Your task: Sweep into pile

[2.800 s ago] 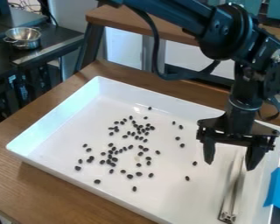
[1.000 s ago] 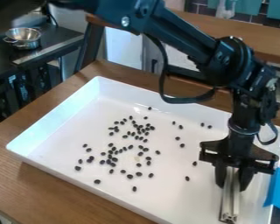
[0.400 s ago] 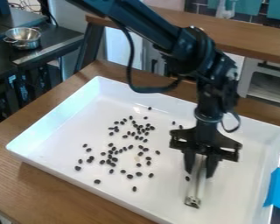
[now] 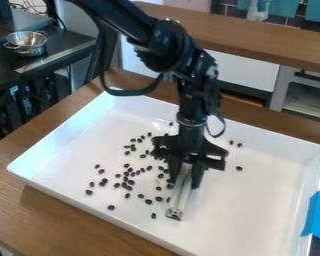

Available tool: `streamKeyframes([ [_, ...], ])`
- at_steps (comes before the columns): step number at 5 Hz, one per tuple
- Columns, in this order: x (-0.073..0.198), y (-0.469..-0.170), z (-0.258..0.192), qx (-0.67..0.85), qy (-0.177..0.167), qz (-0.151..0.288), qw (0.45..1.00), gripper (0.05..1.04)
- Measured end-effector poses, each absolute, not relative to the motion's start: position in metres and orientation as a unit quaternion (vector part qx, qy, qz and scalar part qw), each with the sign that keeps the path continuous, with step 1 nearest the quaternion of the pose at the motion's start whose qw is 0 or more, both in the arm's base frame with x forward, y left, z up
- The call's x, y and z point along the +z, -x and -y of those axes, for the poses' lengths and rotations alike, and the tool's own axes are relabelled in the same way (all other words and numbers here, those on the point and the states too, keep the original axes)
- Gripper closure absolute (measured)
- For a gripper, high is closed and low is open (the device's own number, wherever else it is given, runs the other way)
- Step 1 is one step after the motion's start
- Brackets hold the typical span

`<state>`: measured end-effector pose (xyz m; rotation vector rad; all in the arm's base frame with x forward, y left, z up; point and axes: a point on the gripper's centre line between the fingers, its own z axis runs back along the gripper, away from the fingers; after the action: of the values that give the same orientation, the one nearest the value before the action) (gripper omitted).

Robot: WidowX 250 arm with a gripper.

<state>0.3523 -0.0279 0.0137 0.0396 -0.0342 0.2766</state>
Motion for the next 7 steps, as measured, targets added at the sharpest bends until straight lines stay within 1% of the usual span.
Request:
streamKeyframes([
  [1, 0.014, -0.342, -0.002, 0.130, -0.019, 0.013, 0.991, 0.703],
  [2, 0.014, -0.330, -0.037, 0.130, -0.021, 0.018, 0.991, 0.703],
  [5, 0.021, -0.312, -0.129, 0.141, -0.029, 0.031, 0.989, 0.703],
  [6, 0.030, -0.311, -0.126, 0.137, -0.008, 0.034, 0.990, 0.703],
  [7, 0.044, -0.328, -0.099, 0.148, 0.032, 0.051, 0.987, 0.703],
])
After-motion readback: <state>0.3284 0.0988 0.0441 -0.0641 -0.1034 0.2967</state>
